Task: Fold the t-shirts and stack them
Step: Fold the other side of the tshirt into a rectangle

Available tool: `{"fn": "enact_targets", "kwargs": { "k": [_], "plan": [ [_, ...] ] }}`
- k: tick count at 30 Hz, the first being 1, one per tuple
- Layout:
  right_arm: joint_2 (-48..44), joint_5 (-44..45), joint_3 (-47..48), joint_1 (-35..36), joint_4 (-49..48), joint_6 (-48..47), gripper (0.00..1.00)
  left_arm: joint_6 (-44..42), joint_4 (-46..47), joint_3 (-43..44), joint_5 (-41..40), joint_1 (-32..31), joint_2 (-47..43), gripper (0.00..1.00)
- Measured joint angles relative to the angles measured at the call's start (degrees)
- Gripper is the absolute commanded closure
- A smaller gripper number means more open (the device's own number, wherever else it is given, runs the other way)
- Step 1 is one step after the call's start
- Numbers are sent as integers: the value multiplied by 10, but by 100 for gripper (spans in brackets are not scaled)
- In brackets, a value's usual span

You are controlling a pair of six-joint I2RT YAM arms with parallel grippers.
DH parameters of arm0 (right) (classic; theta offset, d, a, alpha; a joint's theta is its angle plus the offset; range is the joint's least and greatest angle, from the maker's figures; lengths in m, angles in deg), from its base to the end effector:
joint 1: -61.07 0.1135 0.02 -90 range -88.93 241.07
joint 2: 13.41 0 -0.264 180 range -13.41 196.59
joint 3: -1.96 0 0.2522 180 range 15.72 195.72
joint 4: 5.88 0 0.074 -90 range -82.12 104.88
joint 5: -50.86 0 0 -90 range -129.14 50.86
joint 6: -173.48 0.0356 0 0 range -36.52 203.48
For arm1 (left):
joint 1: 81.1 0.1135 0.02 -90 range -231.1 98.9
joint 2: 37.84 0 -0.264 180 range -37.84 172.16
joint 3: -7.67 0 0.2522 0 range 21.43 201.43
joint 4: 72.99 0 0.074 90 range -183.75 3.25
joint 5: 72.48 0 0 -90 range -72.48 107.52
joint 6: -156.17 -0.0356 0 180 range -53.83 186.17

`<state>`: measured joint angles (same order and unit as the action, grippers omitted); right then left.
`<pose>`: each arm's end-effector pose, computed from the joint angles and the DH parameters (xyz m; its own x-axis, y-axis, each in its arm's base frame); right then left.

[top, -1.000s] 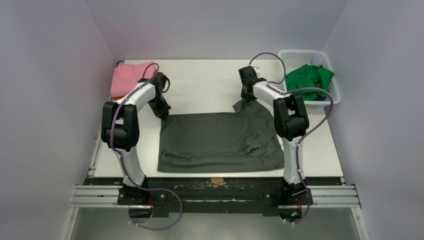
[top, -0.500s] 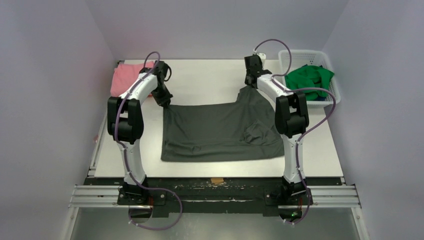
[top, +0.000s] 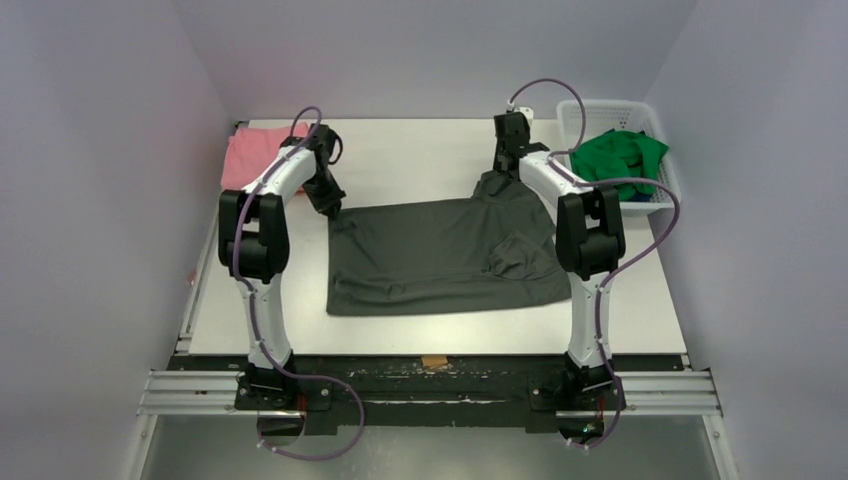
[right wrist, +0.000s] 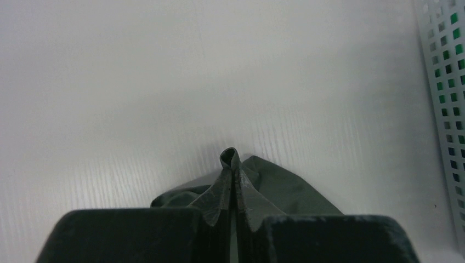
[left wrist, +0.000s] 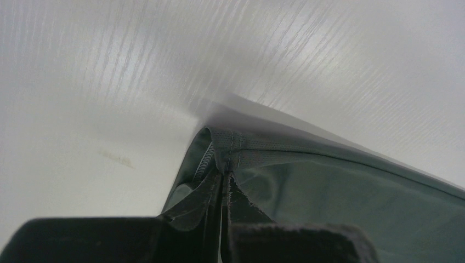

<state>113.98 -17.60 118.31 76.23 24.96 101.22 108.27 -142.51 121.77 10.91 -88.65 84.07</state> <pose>0.4933 0.1201 0.2035 -0.6074 0.1291 -0.7838 0.2159 0.9764 -0.0066 0.4302 -0.0529 0.1966 -0.7884 -0.5673 -0.2380 -0.5702 0.8191 -0.0637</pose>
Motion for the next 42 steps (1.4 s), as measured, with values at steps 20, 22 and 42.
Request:
{"fn": "enact_targets", "kwargs": {
  "k": [20, 22, 42],
  "plan": [
    [-360, 3, -356, 60, -7, 13, 100, -6, 93, -310, 26, -53, -274, 100],
    [-391, 13, -381, 62, 2, 13, 100, -5, 96, -327, 20, -57, -290, 100],
    [-555, 65, -514, 64, 79, 61, 95, 18, 106, -440, -9, -65, -400, 96]
  ]
}}
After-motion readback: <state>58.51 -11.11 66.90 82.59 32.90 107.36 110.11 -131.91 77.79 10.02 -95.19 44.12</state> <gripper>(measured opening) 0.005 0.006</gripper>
